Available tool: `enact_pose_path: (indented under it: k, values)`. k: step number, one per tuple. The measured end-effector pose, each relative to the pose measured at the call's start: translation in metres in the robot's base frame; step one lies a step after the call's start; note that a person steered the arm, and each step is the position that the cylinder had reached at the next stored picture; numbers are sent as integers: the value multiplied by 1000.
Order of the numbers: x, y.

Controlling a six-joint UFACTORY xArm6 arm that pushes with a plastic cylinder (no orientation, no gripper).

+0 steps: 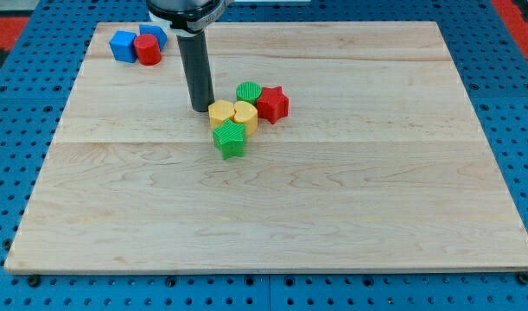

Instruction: Move the arm to the left of the green star

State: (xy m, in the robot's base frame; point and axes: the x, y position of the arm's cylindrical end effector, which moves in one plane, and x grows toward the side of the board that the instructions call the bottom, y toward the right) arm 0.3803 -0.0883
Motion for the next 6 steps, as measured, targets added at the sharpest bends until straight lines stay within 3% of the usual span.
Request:
enact_pose_path:
  k: [5, 6]
  values:
    - [-4, -9]
    - [-22, -11]
